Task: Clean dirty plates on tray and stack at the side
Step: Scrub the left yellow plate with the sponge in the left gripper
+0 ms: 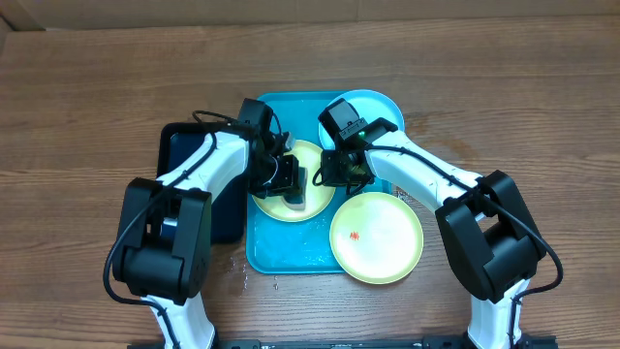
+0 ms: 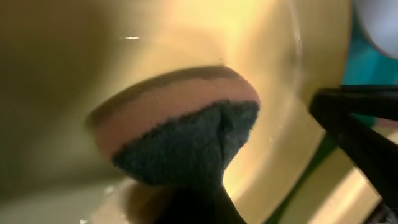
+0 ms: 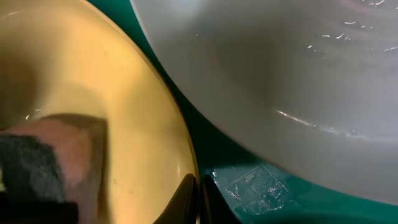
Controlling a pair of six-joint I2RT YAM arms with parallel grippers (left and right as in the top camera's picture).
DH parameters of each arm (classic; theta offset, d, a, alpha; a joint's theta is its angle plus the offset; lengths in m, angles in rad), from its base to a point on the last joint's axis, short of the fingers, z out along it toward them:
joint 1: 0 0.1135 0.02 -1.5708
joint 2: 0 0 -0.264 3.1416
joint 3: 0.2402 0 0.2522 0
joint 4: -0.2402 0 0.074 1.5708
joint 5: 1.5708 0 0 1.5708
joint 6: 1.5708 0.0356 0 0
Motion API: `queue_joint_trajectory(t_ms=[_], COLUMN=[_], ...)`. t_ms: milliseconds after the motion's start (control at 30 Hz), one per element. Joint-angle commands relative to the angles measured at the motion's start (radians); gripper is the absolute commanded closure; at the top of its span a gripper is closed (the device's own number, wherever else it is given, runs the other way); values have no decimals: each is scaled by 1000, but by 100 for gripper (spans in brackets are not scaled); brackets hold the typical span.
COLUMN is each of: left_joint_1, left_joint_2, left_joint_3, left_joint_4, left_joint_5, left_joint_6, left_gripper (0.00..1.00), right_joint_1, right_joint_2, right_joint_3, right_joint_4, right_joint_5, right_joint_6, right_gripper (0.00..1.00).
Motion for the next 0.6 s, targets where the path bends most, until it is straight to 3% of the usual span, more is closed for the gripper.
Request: queue_joint_trajectory(t_ms=[0, 167, 267, 567], left_joint_1=[-13, -13, -13, -23], left_joint_2=[7, -6, -31, -77], left_joint_3=[123, 256, 332, 340], left_joint_4=[-72, -213, -315, -346], left_joint_5=[97, 84, -5, -204], left_joint_6=[14, 51, 61, 6], left_gripper=[96, 96, 96, 96], right_joint_1=[6, 6, 6, 6], right_joint_2=[3, 3, 3, 3], right_joint_3=[0, 0, 0, 0], right_joint_4=[5, 5, 3, -13], right_joint_5=[-21, -21, -21, -21], right_joint_6=[0, 0, 0, 0], right_gripper=[96, 96, 96, 96])
